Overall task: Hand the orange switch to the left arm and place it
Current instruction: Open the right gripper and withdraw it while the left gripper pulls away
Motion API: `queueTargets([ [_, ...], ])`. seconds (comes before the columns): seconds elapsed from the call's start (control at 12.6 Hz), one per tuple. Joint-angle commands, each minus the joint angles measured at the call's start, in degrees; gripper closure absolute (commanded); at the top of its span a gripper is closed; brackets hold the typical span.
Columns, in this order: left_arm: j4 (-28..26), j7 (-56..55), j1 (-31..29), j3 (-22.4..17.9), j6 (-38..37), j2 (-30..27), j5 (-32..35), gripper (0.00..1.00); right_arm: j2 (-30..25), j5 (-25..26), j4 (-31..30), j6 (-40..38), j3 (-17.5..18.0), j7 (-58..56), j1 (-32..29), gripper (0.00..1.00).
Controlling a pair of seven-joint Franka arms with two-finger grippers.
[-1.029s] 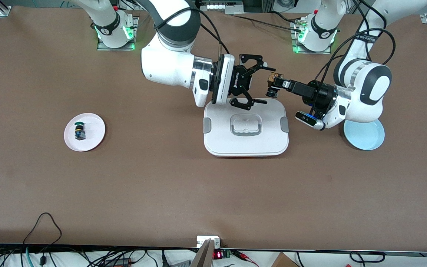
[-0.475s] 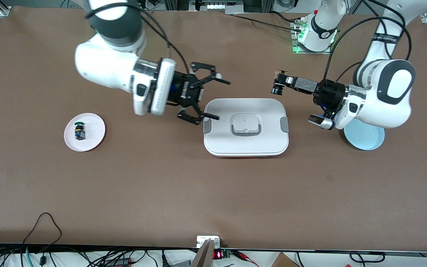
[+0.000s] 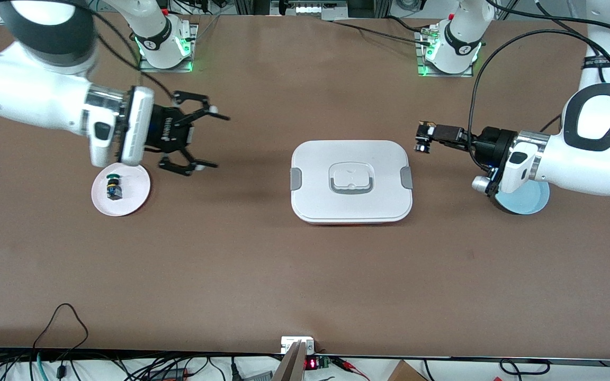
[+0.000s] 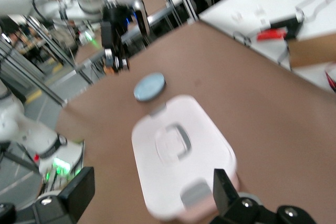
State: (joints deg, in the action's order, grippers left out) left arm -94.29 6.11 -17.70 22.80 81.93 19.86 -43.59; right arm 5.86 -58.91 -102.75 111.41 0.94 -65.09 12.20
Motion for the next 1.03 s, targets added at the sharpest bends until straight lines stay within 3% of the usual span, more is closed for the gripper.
queueTargets([
  [0.0,5.1,6.9,0.5,0.5,-0.6,2.9,12.3,0.78,-3.2,12.3,-1.1,-4.2,-4.8,8.3,0.2,0.00],
  [0.16,5.3,13.5,0.0,0.4,-0.5,3.3,20.5,0.78,-5.4,23.9,-0.9,-4.6,-6.6,18.9,0.5,0.00],
  [0.47,5.3,26.7,-0.1,0.3,1.3,3.7,37.7,0.79,-6.1,43.6,3.0,-8.6,-6.8,40.6,2.0,0.00],
  [0.71,5.0,38.2,-0.3,0.3,5.0,5.1,51.7,0.79,-6.2,52.1,5.3,-12.7,-7.1,52.7,2.8,0.00],
  [0.95,4.0,51.3,-5.7,0.2,10.9,8.0,56.9,0.79,-6.0,59.2,6.9,-14.2,-7.3,58.0,3.4,0.00],
])
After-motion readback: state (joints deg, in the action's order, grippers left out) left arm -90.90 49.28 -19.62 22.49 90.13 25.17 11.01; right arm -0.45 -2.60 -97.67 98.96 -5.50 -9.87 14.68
